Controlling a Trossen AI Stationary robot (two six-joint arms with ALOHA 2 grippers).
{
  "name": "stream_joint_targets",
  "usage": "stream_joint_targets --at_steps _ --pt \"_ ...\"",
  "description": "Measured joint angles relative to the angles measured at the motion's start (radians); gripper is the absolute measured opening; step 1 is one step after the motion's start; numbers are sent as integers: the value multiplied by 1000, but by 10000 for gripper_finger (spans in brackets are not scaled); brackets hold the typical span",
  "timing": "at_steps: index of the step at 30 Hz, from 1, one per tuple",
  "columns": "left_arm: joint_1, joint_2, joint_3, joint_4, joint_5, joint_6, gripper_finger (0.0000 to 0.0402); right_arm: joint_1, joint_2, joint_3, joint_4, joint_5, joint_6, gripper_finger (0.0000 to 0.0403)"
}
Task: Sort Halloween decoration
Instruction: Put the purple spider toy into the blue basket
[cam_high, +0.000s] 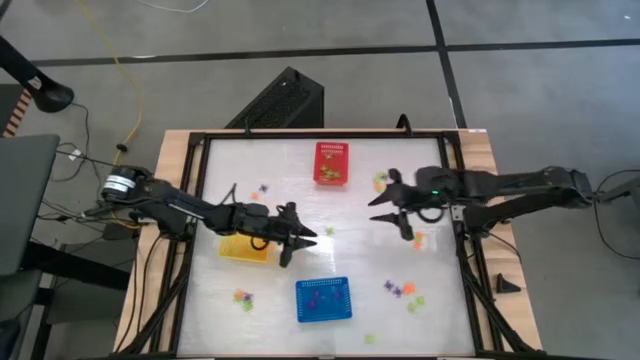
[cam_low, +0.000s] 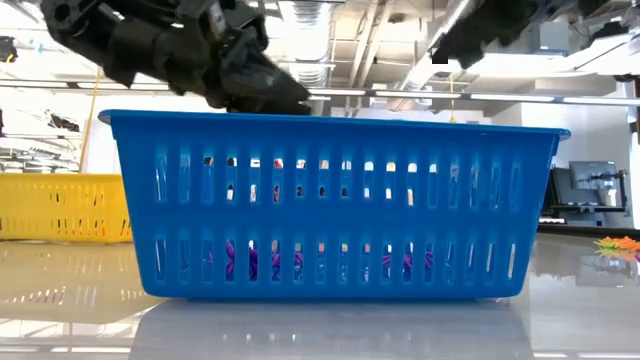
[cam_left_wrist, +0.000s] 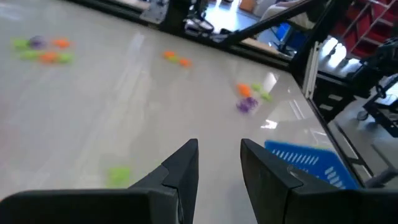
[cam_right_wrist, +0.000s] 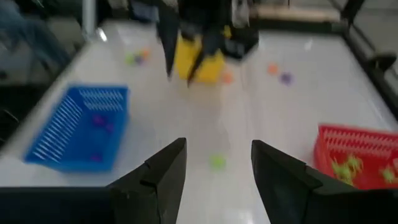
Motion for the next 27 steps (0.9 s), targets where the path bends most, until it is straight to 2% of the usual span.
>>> stream_joint_targets --at_steps 3,6,9,13,17,20,23,27 --pt "-11 64 85 -69 34 52 108 28 -71 0 -2 -1 -1 212" --pt "-13 82 175 -284 35 93 108 53 -103 0 2 0 -41 211" --pt "-6 80 269 -546 -79 133 108 65 -108 0 20 0 -111 211" --pt "31 81 364 -795 -237 199 108 51 -101 0 49 10 -205 211" --pt "150 68 414 -1045 -254 188 108 26 -92 0 53 67 -213 211" --pt "281 53 417 -1184 -220 175 108 4 -89 0 35 86 -180 211" --pt "411 49 408 -1235 -137 183 108 -13 -90 0 8 88 -177 211" --pt "543 47 389 -1241 -99 200 108 -29 -89 0 -36 87 -144 211"
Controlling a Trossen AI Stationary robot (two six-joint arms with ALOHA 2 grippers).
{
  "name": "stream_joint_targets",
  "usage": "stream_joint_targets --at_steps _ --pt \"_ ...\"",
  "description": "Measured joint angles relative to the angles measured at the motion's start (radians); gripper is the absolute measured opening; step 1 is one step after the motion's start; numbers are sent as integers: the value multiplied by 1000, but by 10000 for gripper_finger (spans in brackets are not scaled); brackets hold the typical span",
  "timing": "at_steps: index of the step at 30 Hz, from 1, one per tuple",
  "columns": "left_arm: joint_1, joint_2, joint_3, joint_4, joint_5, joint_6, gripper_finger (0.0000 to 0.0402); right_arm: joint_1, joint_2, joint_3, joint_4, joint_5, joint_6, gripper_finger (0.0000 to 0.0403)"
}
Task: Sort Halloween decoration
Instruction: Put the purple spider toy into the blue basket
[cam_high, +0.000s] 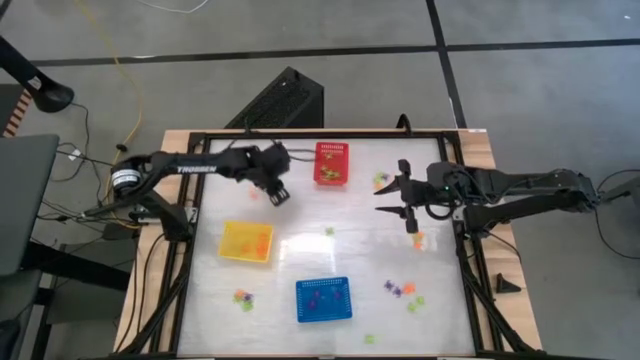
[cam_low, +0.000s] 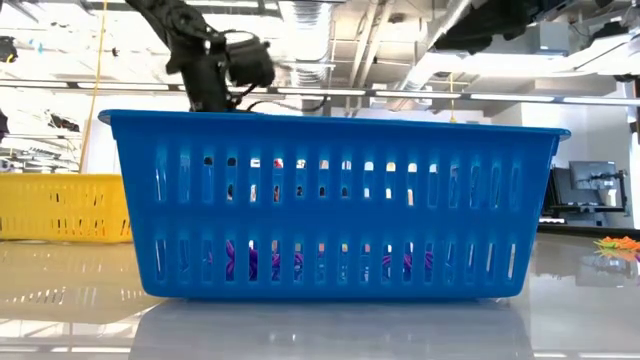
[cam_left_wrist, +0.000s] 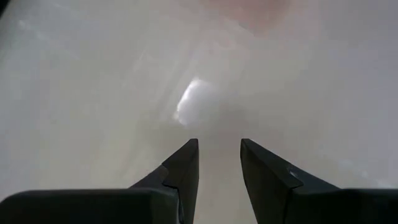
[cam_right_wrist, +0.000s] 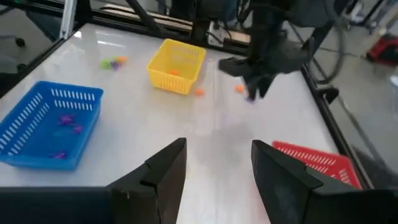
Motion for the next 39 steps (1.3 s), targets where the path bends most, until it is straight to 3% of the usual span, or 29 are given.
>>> stream_joint_targets --at_steps 7,22,25,30,39 --pt "102 0 -64 -20 106 6 108 -4 0 0 -6 0 12 211" --pt "105 -3 -242 183 64 20 104 -9 0 0 30 0 10 211" --pt "105 -3 -243 180 64 28 84 -9 0 0 51 0 -13 211" --pt "104 -2 -243 183 45 52 13 -9 0 0 70 0 -36 211" --pt "46 -48 -201 188 92 50 0 -10 0 0 72 0 -104 211"
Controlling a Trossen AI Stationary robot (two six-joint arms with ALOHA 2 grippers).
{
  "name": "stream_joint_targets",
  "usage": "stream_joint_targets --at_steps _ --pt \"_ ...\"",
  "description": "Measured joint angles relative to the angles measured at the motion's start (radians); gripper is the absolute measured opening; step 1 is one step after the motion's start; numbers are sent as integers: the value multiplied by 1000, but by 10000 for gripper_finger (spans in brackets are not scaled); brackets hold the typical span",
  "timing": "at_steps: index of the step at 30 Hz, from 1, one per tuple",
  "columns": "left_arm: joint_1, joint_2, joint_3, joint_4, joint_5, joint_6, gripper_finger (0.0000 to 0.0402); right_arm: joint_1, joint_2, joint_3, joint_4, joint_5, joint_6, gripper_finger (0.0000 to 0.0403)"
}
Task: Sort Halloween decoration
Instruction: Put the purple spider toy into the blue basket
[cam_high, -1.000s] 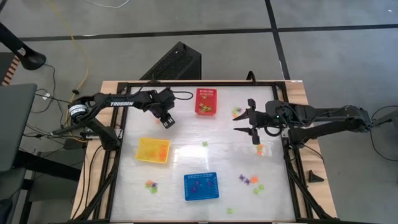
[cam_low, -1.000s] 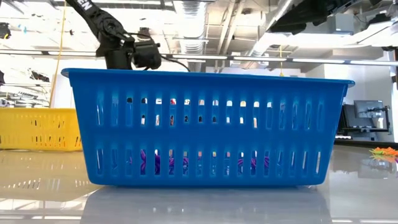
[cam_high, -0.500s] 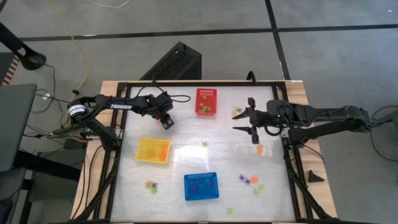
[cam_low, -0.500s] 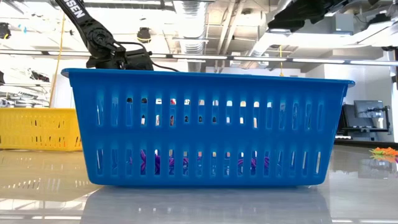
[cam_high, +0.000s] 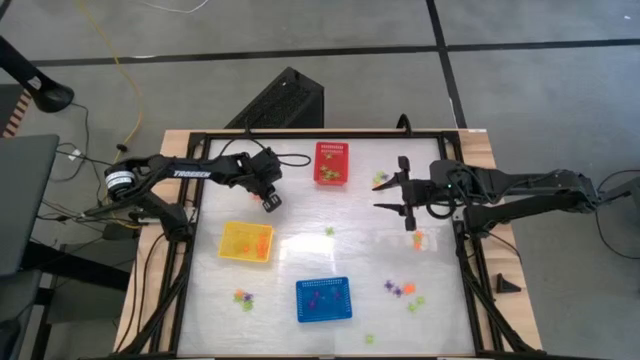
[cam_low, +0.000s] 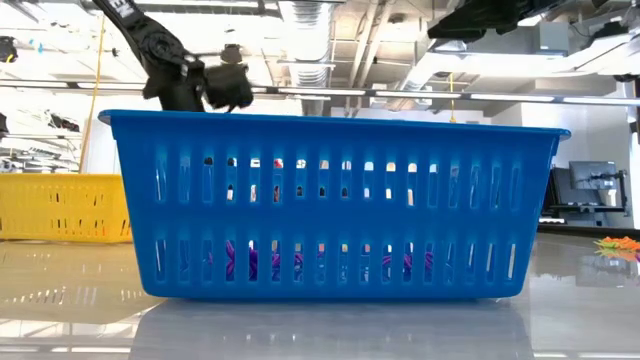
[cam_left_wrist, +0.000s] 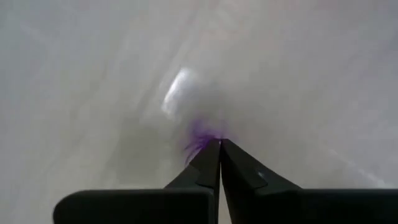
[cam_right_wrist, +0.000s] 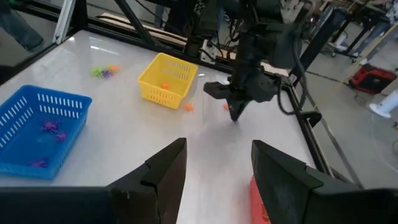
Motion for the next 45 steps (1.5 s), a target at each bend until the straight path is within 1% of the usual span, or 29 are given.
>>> stream_joint_targets --at_steps 3,5,8,10,11,12,13,14,16,17,18,20,23,27,30,33,39,43,45 --pt "-50 -44 17 43 35 -14 0 -11 0 0 9 -1 -22 211" --pt "-95 -66 17 100 96 -38 0 -22 0 0 21 -1 -35 211" --pt "-181 -96 18 212 214 -81 0 -43 0 0 45 -1 -41 211" --pt "-248 -101 18 270 239 -88 0 -56 0 0 55 -1 -41 211" --pt "-280 -101 18 285 218 -86 0 -63 0 0 59 -1 -41 211" --pt "-308 -101 18 288 164 -84 0 -69 0 0 60 -1 -41 211" --pt "-334 -101 18 285 91 -84 0 -75 0 0 61 -1 -41 211" --pt "-353 -100 18 272 -3 -84 0 -81 2 0 65 -1 -42 211" --pt "-368 -91 18 233 -165 -79 0 -92 9 0 83 -1 -42 211" --pt "-368 -83 18 221 -219 -78 0 -97 15 0 98 -1 -42 211" --pt "-360 -80 18 201 -252 -81 2 -102 19 0 112 -1 -39 211" --pt "-331 -75 17 169 -265 -85 10 -110 38 0 149 -3 -38 211" --pt "-259 -57 17 129 -215 -103 35 -120 65 0 193 -4 -38 211" --pt "-180 -21 18 124 -161 -113 81 -130 105 0 242 -7 -60 211" --pt "-143 13 18 148 -124 -114 111 -143 122 0 248 -7 -87 211" --pt "-125 59 18 186 -94 -114 130 -152 140 0 270 -6 -95 211" --pt "-114 156 18 242 -118 -92 139 -181 147 0 282 -6 -98 211" --pt "-115 183 21 248 -122 -84 136 -192 145 0 283 -7 -98 211" --pt "-114 189 21 228 -107 -83 129 -199 146 0 288 -7 -103 211"
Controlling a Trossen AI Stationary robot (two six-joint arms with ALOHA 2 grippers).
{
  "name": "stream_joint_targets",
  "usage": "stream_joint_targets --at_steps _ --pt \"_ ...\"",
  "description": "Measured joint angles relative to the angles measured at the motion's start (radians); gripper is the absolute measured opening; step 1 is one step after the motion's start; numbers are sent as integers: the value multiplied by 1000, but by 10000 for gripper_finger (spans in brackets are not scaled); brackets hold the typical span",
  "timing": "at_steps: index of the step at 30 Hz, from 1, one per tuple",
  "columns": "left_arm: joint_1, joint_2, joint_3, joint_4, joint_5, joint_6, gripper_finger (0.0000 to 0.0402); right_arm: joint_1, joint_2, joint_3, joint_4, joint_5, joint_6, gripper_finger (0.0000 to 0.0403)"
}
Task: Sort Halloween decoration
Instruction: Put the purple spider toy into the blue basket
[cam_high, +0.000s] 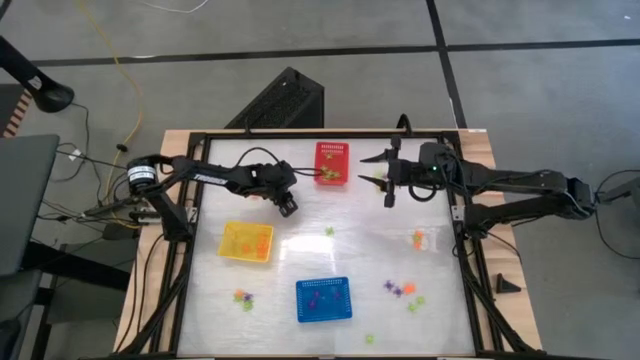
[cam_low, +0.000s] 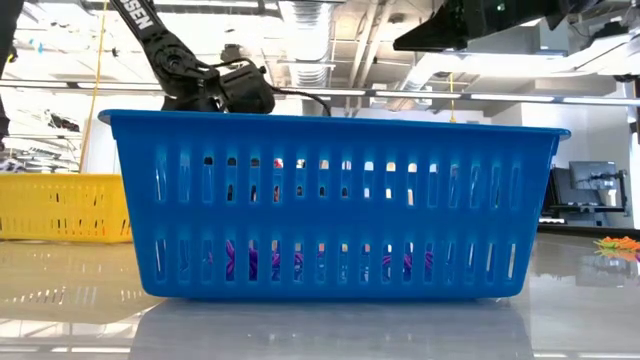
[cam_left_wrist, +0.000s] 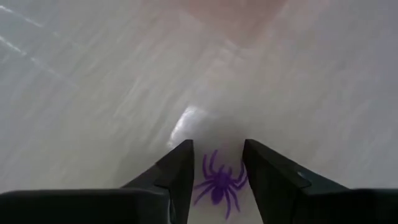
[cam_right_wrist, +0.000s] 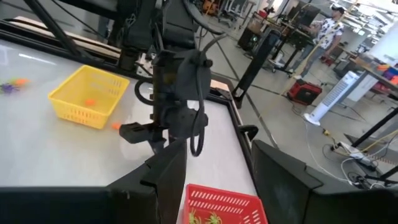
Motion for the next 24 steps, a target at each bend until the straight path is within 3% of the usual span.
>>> stream_joint_targets --at_steps 8,19,24 --pt "2 -8 0 -66 48 -8 10 -4 0 0 12 -1 -8 211" --pt "-21 -138 -5 -12 164 -47 0 -4 0 0 29 -1 -10 211" --pt "-118 -139 -5 141 337 -52 0 -4 0 0 27 -1 -10 211"
